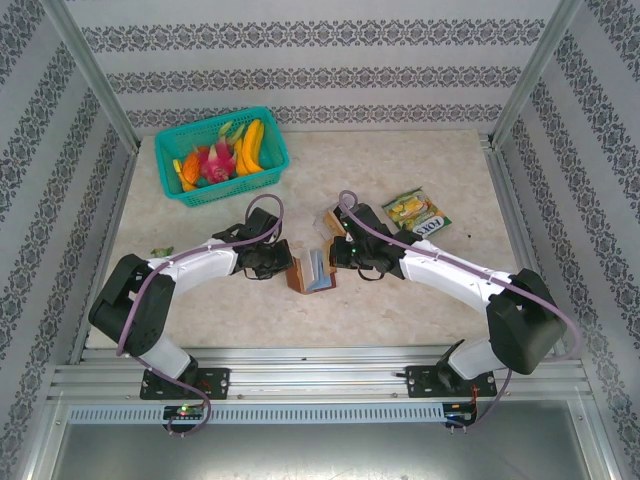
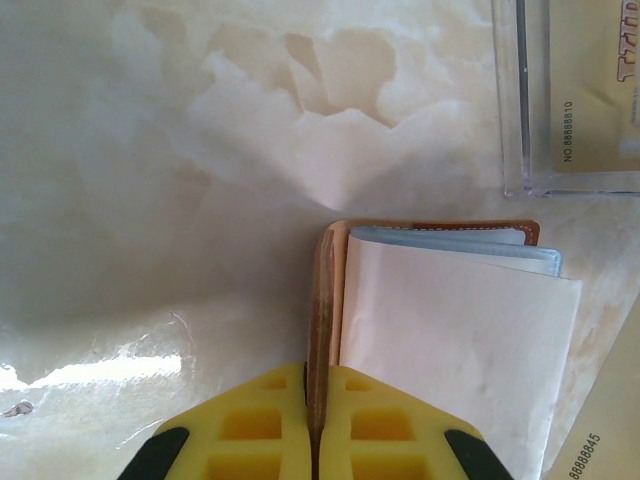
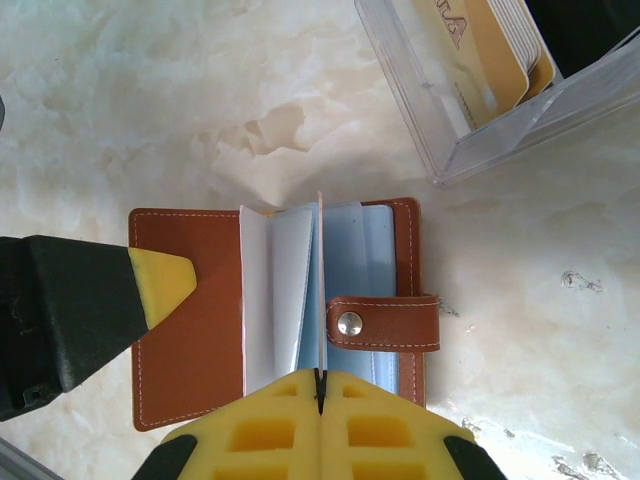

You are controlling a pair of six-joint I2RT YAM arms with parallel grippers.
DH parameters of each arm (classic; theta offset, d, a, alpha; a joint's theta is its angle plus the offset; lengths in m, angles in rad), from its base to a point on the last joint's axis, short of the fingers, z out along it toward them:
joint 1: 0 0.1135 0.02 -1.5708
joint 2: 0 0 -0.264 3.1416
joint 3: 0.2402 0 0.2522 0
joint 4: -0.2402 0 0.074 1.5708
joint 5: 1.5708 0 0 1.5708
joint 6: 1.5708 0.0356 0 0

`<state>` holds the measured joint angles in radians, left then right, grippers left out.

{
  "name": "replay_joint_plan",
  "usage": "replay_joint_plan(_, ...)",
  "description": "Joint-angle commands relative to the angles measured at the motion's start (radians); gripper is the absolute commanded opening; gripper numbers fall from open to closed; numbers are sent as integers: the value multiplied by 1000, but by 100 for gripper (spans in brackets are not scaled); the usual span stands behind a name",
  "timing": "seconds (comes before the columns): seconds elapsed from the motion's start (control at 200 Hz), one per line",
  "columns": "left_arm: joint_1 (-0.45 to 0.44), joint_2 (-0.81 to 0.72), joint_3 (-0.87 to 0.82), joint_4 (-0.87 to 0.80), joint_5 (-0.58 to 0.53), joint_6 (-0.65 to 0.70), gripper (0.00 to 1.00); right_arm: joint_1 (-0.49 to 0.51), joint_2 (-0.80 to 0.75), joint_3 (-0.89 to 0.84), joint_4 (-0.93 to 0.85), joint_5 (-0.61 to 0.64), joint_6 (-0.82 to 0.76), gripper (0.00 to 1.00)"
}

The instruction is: Put the credit cards into the card holder

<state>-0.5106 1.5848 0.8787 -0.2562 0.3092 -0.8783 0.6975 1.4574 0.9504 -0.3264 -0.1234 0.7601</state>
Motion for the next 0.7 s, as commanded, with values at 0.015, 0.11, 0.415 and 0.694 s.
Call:
replay_joint_plan(0.015,-5,-13,-18,-15,-21,2,1,4,13,-6,3,-10,13,0)
replay_joint_plan(0.11,-6,-13,-17,-16,-19,1,1,7,5,-17,22,-8,25,0)
replay_joint_plan(0.415,-6,-12,-20,-11,-17,-1,1,22,52,-21,63,-40,43,0)
replay_joint_plan(0.694,-6,-10,-26,-3,-17,-6,1,35,101,-26,106,-57,54,0)
